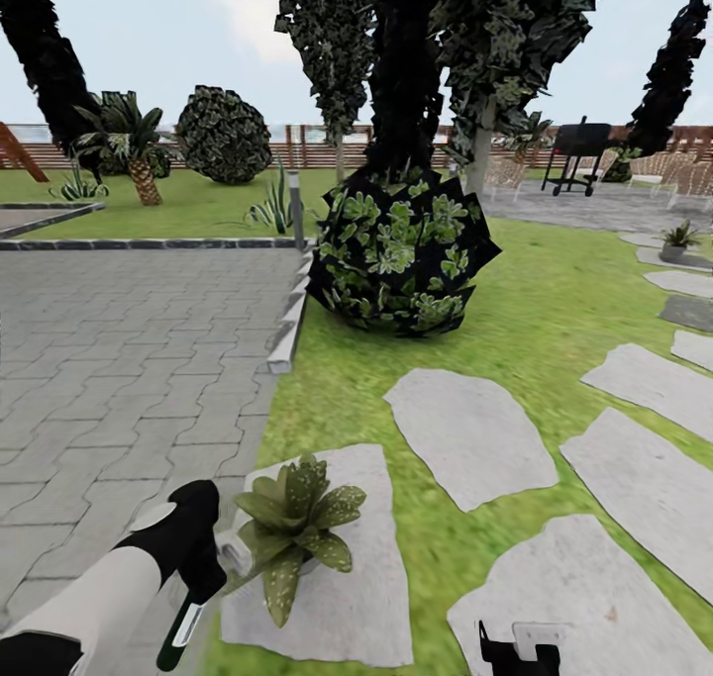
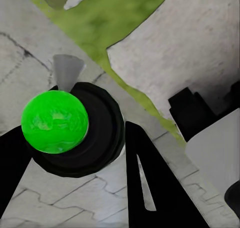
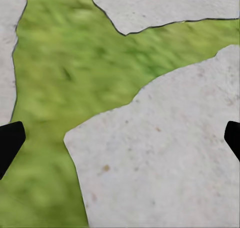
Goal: Pick up the pesticide atomizer in the garden and spray insectifuge to fully cover both potted plants in the garden.
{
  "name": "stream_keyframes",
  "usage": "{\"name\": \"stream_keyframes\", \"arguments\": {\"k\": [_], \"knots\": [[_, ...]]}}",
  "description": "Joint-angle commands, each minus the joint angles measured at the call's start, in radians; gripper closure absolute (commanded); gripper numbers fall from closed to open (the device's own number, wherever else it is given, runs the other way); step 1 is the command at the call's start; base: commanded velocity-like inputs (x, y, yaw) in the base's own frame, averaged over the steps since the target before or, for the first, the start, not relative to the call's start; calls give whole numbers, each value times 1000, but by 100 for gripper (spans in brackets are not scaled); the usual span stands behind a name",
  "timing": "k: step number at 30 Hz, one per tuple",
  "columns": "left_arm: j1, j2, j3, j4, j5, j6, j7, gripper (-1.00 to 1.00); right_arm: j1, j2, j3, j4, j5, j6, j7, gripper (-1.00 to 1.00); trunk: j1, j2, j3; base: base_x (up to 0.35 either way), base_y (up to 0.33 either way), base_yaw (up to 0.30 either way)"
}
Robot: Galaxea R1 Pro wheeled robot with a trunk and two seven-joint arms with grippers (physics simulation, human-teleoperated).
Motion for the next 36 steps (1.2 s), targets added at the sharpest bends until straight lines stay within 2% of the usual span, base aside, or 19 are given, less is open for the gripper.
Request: {"name": "stream_keyframes", "arguments": {"k": [1, 6, 11, 25, 36], "knots": [[0, 0, -5, -2, -5, 6, -8, 100, -1, 0, -7, 1, 11, -3, -5, -100, 0, 0, -1, 0, 304, -5], [0, -4, -4, -3, -5, 6, -8, 100, -1, 0, -7, 1, 11, -3, -6, -100, 0, 0, -7, 5, 297, -95], [0, -5, -6, -1, -4, 6, -8, 100, -1, 0, -7, 1, 11, -3, -6, -100, 0, 0, -8, 12, 47, -52], [4, -4, -7, 8, -2, 5, -10, 100, -1, 0, -7, 1, 11, -3, -6, -100, 0, 0, -8, 16, 14, -275], [5, -4, -9, 45, -4, 1, -10, 100, -1, -1, -8, 1, 9, -3, -7, -100, 0, 0, -8, 58, 203, -16]]}}
